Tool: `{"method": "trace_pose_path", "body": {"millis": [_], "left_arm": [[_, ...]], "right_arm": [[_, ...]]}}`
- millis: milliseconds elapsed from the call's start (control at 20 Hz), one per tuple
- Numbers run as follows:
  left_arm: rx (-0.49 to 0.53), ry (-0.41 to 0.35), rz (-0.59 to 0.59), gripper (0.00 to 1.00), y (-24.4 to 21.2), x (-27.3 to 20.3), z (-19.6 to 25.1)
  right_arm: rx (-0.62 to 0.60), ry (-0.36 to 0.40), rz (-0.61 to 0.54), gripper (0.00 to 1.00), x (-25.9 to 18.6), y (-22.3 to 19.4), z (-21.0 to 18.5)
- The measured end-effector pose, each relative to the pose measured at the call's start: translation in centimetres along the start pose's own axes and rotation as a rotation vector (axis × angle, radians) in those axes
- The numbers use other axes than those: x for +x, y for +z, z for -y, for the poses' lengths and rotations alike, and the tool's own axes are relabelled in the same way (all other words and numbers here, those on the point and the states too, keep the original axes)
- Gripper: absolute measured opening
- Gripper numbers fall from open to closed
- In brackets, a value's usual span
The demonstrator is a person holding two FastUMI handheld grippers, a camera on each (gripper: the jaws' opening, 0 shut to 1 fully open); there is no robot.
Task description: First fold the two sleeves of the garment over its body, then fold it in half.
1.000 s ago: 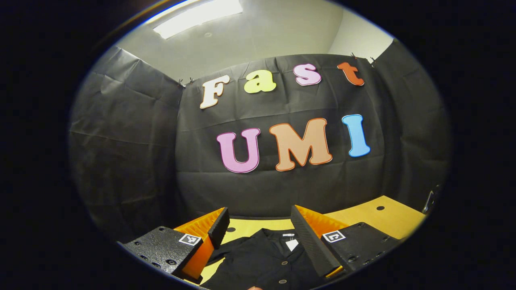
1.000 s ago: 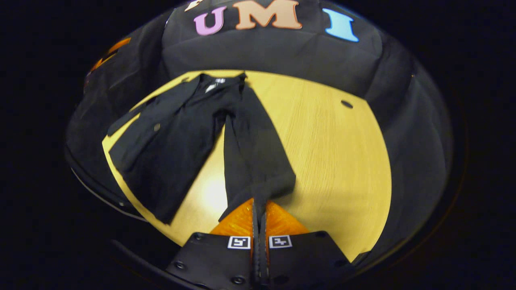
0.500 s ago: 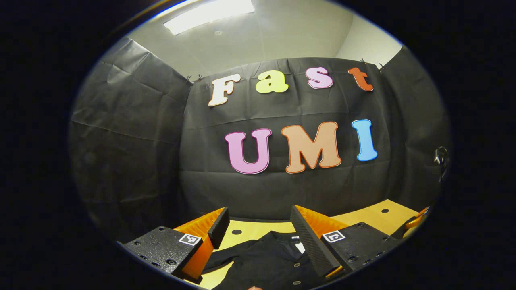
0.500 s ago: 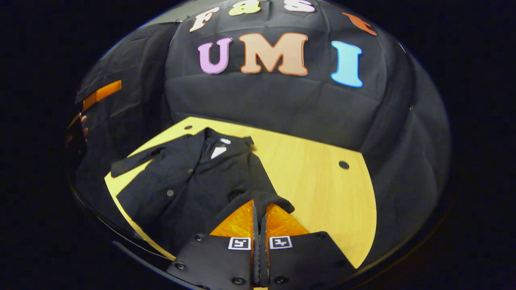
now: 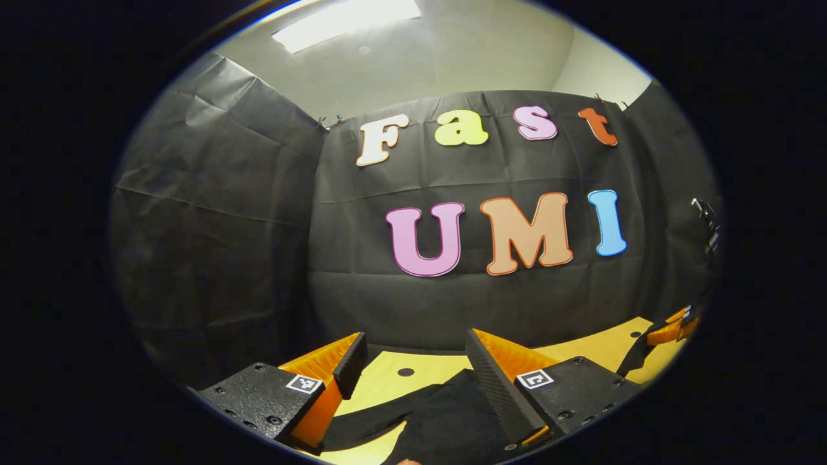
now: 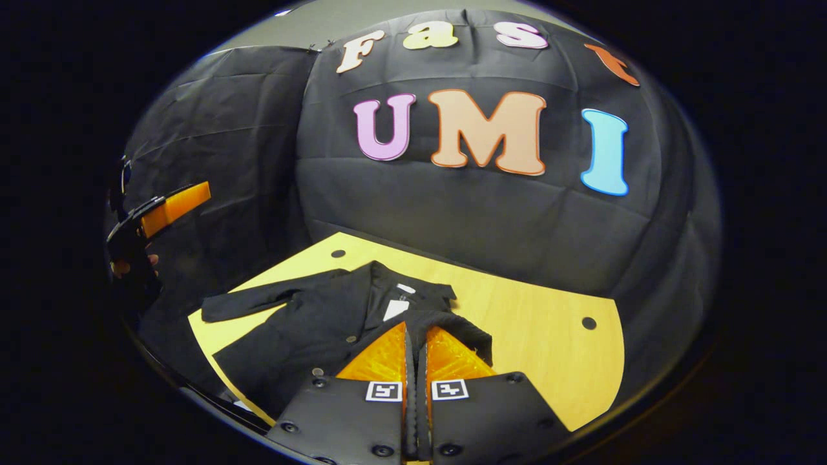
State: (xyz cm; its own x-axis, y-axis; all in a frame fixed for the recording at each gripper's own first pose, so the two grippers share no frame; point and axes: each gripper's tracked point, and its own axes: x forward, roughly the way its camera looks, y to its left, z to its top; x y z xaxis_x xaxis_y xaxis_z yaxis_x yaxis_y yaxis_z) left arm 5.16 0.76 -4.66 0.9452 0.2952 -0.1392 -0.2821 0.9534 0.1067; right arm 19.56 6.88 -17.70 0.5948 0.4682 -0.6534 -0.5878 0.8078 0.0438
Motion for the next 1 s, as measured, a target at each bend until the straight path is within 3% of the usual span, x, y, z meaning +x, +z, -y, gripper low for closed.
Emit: {"method": "trace_pose_path", "body": {"millis": [350, 400, 550, 600, 650, 1000], "left_arm": [[-0.010, 0.077, -0.012, 0.93, -0.8, -1.7, -6.6], [-0.010, 0.090, -0.015, 0.99, -1.0, -1.9, -7.6], [-0.004, 0.120, -0.022, 0.99, -1.5, -2.5, -10.5], [0.001, 0.131, -0.026, 0.93, -1.9, -2.7, -11.5], [0.002, 0.141, -0.028, 0.99, -2.0, -2.7, -12.4], [-0.004, 0.205, -0.068, 0.93, -4.8, -2.5, -18.6]], "right_arm": [[-0.078, 0.083, -0.017, 0.02, 5.2, 2.4, -6.7], [-0.085, 0.094, -0.028, 0.02, 6.2, 2.5, -7.7], [-0.112, 0.128, -0.062, 0.02, 9.2, 2.3, -10.9], [-0.121, 0.136, -0.073, 0.02, 10.2, 2.2, -11.7], [-0.128, 0.143, -0.086, 0.02, 11.1, 2.0, -12.5], [-0.168, 0.154, -0.208, 0.02, 19.0, 0.1, -17.2]]}}
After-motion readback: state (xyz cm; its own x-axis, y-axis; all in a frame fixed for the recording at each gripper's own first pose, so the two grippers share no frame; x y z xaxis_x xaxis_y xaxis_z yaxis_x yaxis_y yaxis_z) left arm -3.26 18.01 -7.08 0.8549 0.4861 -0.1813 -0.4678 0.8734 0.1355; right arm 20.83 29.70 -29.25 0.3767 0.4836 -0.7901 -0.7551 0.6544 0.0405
